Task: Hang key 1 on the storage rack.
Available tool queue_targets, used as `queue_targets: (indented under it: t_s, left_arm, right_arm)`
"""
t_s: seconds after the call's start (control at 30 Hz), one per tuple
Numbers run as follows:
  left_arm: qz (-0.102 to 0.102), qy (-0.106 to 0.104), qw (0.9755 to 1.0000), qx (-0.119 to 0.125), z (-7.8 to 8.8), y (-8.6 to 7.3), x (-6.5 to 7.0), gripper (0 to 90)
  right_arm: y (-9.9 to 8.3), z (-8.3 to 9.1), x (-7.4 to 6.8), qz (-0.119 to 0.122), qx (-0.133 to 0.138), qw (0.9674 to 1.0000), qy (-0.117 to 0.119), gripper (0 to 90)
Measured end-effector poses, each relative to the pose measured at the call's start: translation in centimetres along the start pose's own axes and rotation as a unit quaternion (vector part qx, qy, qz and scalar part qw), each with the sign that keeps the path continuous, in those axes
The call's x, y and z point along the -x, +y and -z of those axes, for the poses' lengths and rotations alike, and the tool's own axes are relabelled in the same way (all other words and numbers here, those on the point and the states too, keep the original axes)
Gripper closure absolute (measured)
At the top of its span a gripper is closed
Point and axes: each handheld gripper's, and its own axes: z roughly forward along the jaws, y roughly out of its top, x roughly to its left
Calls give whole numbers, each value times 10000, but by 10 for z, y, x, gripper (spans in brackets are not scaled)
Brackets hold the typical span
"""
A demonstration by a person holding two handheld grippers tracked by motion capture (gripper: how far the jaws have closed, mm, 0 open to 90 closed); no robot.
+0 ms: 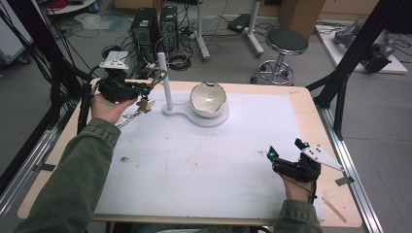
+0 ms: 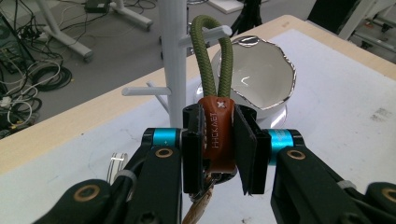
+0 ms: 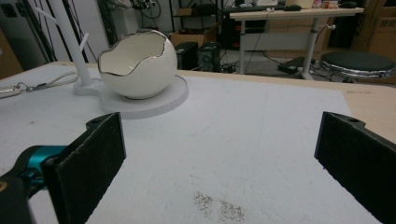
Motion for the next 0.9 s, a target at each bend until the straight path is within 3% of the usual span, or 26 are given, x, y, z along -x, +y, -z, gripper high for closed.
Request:
queue_targets:
  t_s: [0.7,0.9]
  left_arm:
    - [-170,281,9990,-310,-26,-7,-8,717]
    - [-26,312,9993,-183,-23,-7,-8,637]
  right_arm:
    - [-1,-1,0,1,-38,10000,-6,7]
    - [-1,-1,0,-33,-30,10000,-15,7]
